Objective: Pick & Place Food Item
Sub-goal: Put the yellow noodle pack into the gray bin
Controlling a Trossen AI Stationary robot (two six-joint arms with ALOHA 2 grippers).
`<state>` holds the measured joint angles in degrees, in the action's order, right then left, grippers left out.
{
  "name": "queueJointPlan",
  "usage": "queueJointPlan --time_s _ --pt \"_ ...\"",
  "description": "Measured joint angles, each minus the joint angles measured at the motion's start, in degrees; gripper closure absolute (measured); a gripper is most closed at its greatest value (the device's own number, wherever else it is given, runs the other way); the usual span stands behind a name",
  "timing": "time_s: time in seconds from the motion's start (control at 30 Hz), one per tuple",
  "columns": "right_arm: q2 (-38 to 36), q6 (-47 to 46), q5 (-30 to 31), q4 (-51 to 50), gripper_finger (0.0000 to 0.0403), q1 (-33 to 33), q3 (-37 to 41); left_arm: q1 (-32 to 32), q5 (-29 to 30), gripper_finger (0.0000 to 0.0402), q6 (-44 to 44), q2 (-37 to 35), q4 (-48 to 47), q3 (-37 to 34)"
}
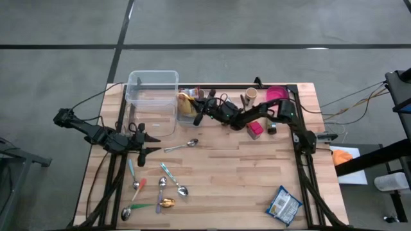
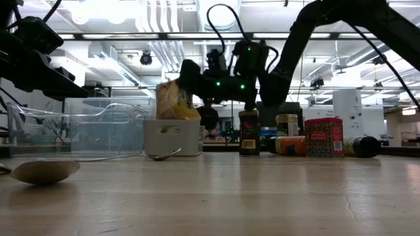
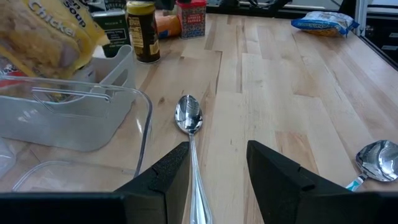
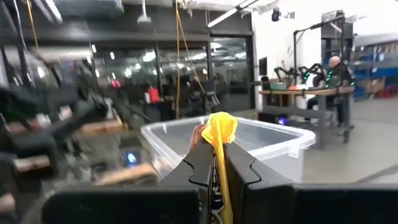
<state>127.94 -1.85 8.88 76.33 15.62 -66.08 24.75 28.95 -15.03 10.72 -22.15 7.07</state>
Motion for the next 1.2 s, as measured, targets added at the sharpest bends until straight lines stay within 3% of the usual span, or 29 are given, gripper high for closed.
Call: queueJointPlan --time_s 0.17,0.4,0.57,0.97,1.2 --pt "-2.0 6.3 0.1 -6.8 0.0395 0.0 0.0 0.0 0.0 0.0238 0.0 0.0 0.0 0.0" --pt "-2.0 11.0 0.3 -7.1 0.0395 0.0 0.0 0.0 0.0 0.0238 0.0 0.0 0.0 0.0" --pt "-2.2 15.1 5.0 -7.0 0.0395 -0.1 -0.2 0.0 0.0 0.0238 0.0 0.0 0.0 0.0" --pt "-8.1 12.1 6.1 -7.5 0.0395 -3.6 -0.1 0.0 0.0 0.0238 0.0 0.0 0.0 0.0" --pt "-12.6 5.0 6.1 -17.5 0.0395 -5.6 0.1 0.0 0.0 0.0238 0.0 0.0 0.0 0.0"
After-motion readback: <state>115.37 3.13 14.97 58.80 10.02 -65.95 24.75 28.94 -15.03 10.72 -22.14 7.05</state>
